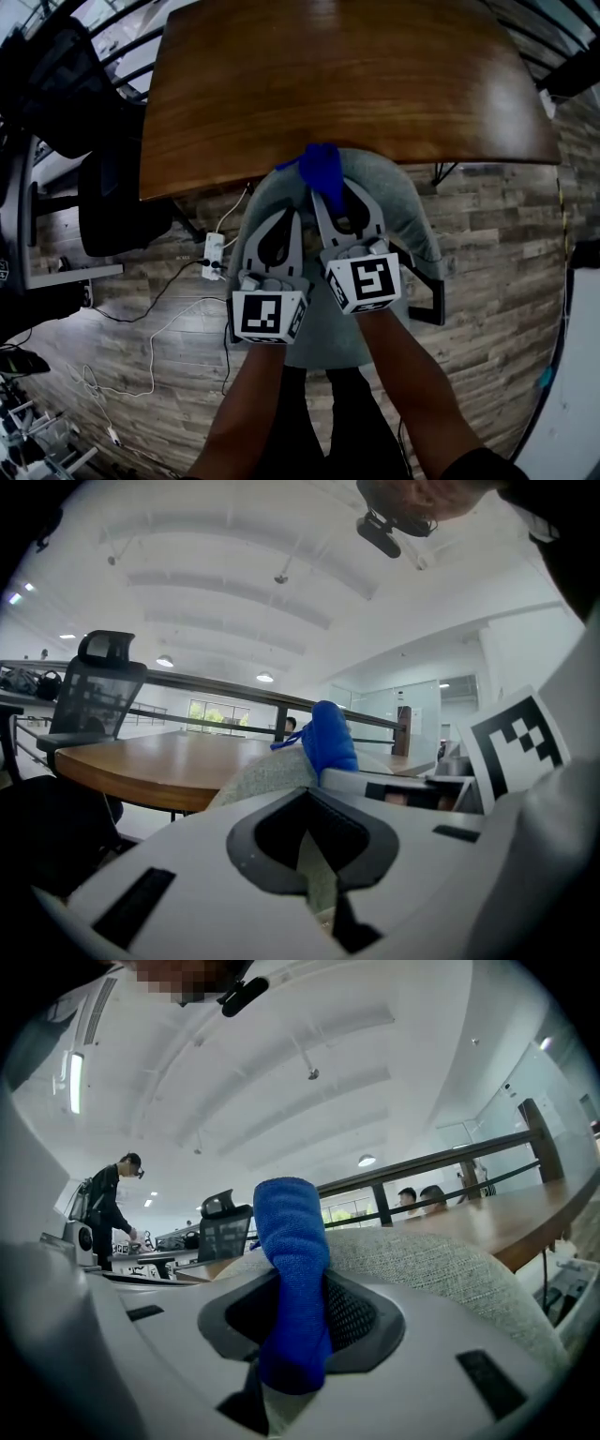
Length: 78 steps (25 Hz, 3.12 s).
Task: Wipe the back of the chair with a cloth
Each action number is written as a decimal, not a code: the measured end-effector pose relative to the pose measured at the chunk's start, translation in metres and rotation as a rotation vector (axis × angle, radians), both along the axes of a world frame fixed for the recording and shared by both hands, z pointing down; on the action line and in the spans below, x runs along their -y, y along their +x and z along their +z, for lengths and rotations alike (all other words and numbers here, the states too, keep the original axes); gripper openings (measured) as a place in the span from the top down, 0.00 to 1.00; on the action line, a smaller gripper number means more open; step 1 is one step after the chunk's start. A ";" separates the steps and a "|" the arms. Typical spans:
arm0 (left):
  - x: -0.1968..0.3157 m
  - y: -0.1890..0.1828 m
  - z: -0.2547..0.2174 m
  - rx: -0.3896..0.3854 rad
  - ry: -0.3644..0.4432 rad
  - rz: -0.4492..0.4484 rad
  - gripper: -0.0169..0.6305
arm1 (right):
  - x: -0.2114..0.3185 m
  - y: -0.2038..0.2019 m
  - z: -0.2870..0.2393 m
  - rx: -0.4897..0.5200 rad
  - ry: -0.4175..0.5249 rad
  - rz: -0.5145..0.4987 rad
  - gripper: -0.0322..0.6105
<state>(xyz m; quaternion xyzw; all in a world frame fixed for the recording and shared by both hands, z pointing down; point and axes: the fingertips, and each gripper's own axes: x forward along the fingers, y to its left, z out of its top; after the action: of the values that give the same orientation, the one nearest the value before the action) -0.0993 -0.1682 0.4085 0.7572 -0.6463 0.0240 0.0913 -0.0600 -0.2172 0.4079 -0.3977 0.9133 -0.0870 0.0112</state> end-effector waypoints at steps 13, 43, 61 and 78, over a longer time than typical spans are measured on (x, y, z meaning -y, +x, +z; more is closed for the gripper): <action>0.011 0.040 0.006 0.003 -0.006 0.023 0.97 | 0.014 0.064 0.010 0.056 -0.044 0.106 0.76; -0.067 -0.062 0.035 -0.049 -0.021 -0.178 0.97 | -0.076 -0.052 0.032 -0.003 0.066 -0.169 0.76; -0.066 -0.085 0.050 -0.094 0.021 -0.243 0.97 | -0.077 -0.098 0.053 0.007 0.084 -0.261 0.76; -0.032 -0.032 0.066 -0.044 0.022 -0.114 0.97 | -0.029 -0.026 0.075 -0.026 0.088 -0.088 0.76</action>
<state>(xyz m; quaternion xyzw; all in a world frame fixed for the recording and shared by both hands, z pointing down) -0.1309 -0.1365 0.4749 0.7207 -0.6863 -0.0051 0.0982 -0.0863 -0.1878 0.4833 -0.3572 0.9330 -0.0419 0.0127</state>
